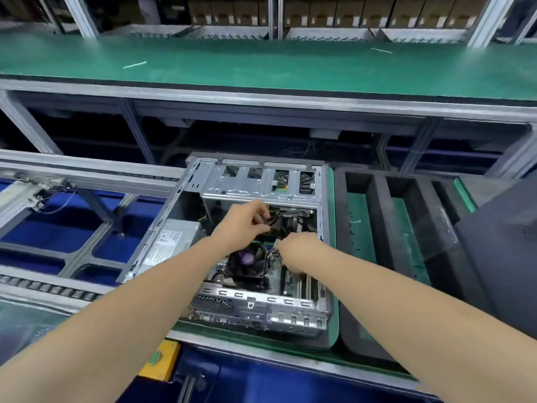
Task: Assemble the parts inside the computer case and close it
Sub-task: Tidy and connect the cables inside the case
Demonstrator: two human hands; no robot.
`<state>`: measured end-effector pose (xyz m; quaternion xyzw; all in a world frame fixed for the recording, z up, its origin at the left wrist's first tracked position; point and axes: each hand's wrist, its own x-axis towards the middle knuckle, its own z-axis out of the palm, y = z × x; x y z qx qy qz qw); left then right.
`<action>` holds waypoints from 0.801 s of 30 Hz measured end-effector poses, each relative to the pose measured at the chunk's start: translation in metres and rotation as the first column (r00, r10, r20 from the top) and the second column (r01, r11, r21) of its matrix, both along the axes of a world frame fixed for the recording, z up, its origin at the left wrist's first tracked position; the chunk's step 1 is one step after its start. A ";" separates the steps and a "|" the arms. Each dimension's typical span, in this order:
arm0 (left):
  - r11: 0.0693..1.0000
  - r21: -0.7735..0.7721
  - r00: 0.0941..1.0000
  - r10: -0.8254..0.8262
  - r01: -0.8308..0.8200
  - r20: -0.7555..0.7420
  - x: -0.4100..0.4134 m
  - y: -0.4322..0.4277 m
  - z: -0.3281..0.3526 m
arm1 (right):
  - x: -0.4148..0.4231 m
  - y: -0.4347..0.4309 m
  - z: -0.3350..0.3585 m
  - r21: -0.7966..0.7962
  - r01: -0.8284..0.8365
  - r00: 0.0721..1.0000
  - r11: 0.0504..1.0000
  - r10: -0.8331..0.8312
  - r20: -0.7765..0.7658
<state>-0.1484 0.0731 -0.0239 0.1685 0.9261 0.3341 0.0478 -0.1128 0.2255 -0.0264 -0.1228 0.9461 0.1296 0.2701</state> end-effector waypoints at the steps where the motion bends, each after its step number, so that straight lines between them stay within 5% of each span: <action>1: 1.000 -0.003 1.000 -0.021 0.021 0.007 -0.004 -0.003 0.002 | -0.003 0.001 0.002 0.047 -0.015 1.000 0.999 0.014 0.026; 6: 0.967 -0.138 0.970 -0.193 0.213 0.147 -0.029 -0.023 0.013 | -0.012 -0.003 0.007 0.250 -0.154 0.963 0.956 0.088 0.256; 11: 0.953 -0.089 0.924 -0.256 0.291 0.284 -0.045 -0.037 0.012 | -0.014 -0.006 0.012 0.207 0.026 0.961 0.978 -0.081 0.265; 16: 0.965 0.162 0.796 -0.261 0.206 0.547 -0.051 -0.041 0.005 | -0.003 -0.015 0.014 0.084 0.283 0.921 0.955 -0.295 0.253; 20: 0.971 0.208 0.739 -0.227 0.119 0.634 -0.052 -0.039 0.003 | -0.004 -0.011 0.015 -0.164 0.535 0.842 0.829 -0.505 0.191; 24: 0.985 0.141 0.778 -0.163 0.096 0.607 -0.049 -0.033 -0.003 | 0.003 -0.013 0.011 -0.417 0.631 0.765 0.654 -0.611 0.201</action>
